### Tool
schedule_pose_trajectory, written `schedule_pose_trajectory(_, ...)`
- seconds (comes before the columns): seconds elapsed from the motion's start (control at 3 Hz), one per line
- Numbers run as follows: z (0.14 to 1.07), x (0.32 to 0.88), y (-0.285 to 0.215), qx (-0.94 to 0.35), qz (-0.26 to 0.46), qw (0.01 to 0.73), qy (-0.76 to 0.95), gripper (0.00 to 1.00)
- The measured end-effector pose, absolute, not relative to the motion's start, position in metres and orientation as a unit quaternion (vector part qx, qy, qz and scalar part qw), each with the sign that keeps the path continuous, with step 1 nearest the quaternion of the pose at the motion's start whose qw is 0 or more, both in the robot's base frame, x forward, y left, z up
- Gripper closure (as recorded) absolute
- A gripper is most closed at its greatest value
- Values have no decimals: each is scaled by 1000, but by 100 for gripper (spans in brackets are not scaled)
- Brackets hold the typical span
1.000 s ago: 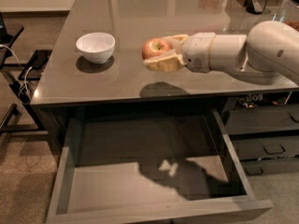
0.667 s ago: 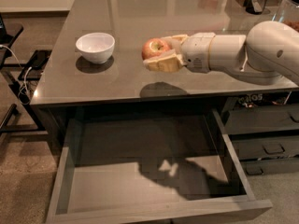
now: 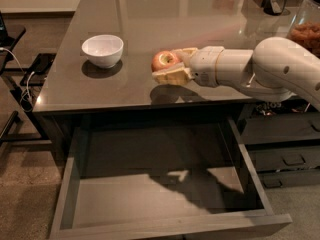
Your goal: Pick apple from top drawer and place on counter
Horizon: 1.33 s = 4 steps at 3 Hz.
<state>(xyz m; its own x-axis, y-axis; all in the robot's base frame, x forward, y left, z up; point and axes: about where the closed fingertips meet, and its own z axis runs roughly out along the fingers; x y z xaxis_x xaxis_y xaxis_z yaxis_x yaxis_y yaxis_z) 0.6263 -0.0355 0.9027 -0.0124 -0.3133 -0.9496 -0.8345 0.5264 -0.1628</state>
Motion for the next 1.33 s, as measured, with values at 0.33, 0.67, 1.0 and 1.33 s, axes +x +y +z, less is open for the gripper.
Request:
schedule_pose_trajectory(0.33,887,630,-31,-423,231,550,682,100)
schedule_pose_trajectory(0.67,879,633,-29,-420,230,545,688,100)
schedule_pose_trajectory(1.0,879,633,-29,-420,230,545,688,81)
schedule_pose_trajectory(1.33,879,633,-29,-420,230,545,688,58)
